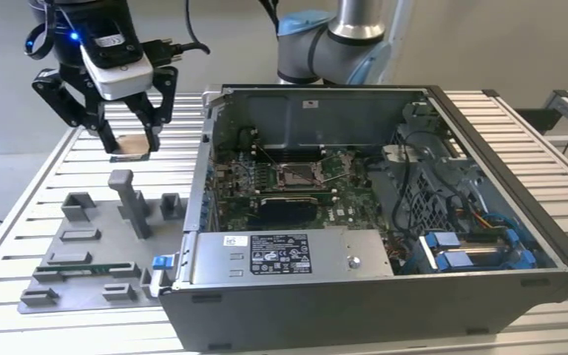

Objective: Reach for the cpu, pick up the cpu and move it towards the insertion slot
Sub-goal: 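Pick up the cpu and move it towards the insertion slot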

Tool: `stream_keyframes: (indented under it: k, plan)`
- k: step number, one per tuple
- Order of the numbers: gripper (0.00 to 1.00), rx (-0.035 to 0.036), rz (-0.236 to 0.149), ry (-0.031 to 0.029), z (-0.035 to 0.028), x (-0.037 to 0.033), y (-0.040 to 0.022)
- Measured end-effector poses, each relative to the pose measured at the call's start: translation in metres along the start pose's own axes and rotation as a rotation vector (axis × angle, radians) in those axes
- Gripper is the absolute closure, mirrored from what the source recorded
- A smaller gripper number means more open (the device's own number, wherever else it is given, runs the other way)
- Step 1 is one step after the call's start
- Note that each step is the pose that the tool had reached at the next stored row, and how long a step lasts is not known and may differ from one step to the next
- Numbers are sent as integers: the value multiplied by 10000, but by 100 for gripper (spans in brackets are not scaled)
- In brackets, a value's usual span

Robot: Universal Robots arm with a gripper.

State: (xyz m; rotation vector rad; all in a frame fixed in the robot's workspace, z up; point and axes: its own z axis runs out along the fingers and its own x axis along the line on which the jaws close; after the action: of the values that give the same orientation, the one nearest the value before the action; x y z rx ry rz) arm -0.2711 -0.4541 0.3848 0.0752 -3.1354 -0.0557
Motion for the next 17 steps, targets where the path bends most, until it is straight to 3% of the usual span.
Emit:
stream_keyframes:
  k: [17]
  plan:
    - [100,1,-1,1,-2,-362,-17]
